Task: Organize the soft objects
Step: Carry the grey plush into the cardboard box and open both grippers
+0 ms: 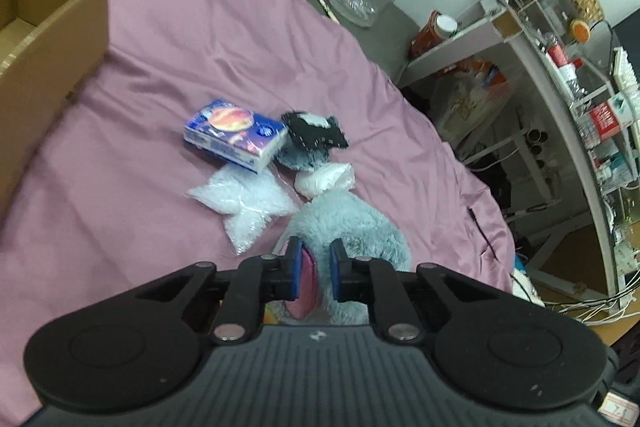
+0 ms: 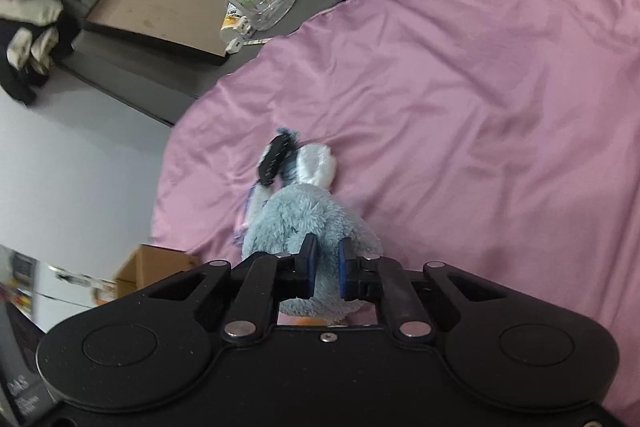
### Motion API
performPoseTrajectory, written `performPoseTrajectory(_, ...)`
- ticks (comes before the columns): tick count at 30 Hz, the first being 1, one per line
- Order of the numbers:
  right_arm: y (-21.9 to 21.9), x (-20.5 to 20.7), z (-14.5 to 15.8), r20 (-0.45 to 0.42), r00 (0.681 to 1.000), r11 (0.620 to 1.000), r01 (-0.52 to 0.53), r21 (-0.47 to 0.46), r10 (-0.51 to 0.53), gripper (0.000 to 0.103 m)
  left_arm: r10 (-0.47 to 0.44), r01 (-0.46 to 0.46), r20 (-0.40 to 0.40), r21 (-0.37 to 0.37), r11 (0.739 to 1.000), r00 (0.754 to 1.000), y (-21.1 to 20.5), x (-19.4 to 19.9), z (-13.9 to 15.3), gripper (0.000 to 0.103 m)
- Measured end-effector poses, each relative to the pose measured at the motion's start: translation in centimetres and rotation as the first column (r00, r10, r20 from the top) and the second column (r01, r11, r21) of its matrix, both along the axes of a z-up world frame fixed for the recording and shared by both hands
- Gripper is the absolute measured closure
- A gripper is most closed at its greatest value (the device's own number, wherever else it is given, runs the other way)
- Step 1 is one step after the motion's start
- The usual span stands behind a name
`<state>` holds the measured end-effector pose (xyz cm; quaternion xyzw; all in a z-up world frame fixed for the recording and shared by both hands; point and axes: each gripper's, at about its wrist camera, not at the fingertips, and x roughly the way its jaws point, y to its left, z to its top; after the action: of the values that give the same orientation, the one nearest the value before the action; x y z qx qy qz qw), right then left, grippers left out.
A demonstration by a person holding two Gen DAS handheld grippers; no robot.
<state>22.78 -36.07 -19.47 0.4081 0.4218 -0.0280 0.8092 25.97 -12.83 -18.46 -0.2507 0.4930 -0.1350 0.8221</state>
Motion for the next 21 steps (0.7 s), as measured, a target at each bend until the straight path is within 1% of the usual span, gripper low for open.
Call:
performPoseTrajectory(2,0.6,-0.1,0.9,0.024,1.000,1.000,-0.007,-0.004,0.007,0.093,0.001,-0.001,0.020,-0.011,1.000,1.000,0.8,-0.4,0.9,0.091)
performPoseTrajectory(7,3.1,-0.3,3.2,0.074,0.996,0.998,-0.052,-0.038,0.054,0.093,0.017,-0.017,0.069,-0.005,1.000,0.997,3.0,-1.4,3.1,0.091)
performPoseTrajectory(13,6.7,-0.1,4.9,0.116,0.988,0.993,-0.095,-0.071,0.103,0.093,0.061,-0.059,0.102,-0.016,0.998,0.993,6.6,-2.2,4.6,0.091)
performPoseTrajectory(15,8.1,-0.1,5.3,0.131,0.983,0.990,-0.118,-0.076,0.127,0.093,0.073,-0.073,0.118,-0.009,0.997,0.990,7.9,-2.4,5.2,0.091)
performPoseTrajectory(18,10.2,0.2,6.1,0.151,0.976,0.987,-0.148,-0.061,0.156,0.093,0.084,-0.088,0.161,0.018,0.996,0.983,9.9,-2.7,6.4,0.091)
performPoseTrajectory(21,12.3,0.6,6.9,0.172,0.969,0.983,-0.167,-0.081,0.179,0.093,0.090,-0.097,0.185,0.029,0.995,0.979,11.7,-2.5,7.2,0.091)
